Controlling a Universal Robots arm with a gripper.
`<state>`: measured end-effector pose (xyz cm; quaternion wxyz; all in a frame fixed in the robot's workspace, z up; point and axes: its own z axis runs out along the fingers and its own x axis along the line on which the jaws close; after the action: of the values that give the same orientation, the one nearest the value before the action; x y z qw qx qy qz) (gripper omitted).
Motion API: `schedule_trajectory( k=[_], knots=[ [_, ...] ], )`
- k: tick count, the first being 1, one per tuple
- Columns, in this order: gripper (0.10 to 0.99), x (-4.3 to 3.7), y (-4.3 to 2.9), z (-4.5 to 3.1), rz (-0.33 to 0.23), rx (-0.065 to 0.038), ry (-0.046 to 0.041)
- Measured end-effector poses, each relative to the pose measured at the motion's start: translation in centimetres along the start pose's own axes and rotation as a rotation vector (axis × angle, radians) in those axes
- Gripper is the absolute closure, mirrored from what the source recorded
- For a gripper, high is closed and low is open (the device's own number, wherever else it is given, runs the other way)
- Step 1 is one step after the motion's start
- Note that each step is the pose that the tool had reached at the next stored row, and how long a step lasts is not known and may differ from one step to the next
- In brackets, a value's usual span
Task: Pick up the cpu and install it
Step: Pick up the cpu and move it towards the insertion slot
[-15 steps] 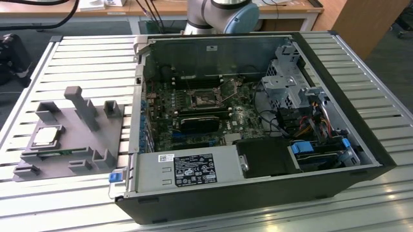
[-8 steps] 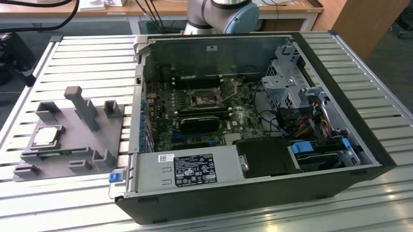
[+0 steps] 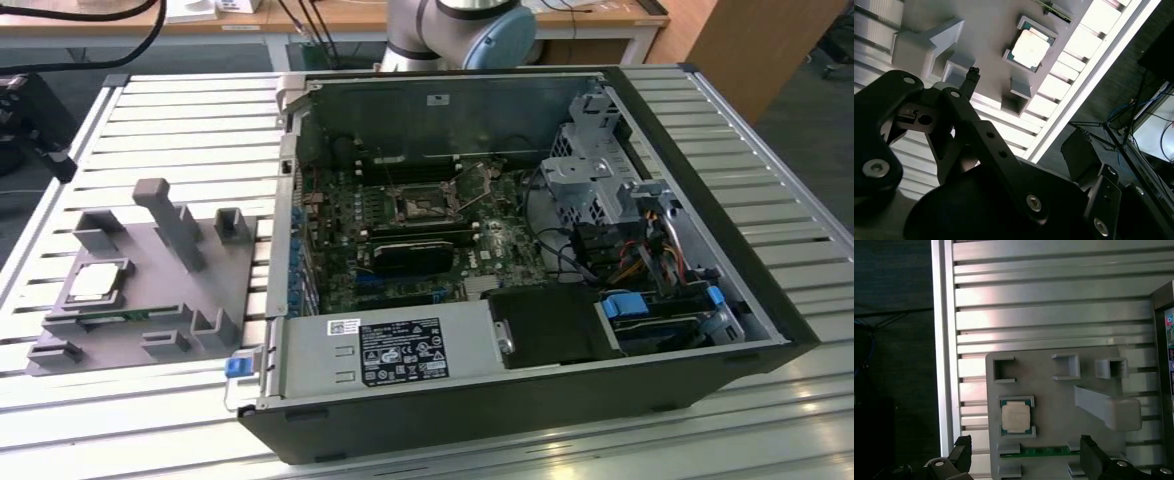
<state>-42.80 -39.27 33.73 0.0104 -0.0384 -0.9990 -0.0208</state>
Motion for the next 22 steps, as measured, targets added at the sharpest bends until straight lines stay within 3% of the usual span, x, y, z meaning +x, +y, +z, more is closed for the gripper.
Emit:
schedule_trajectory(
  k=[22],
  knots=[
    [0.149,-0.03,-0.05,1.27,0.000,0.000,0.0001]
  ],
)
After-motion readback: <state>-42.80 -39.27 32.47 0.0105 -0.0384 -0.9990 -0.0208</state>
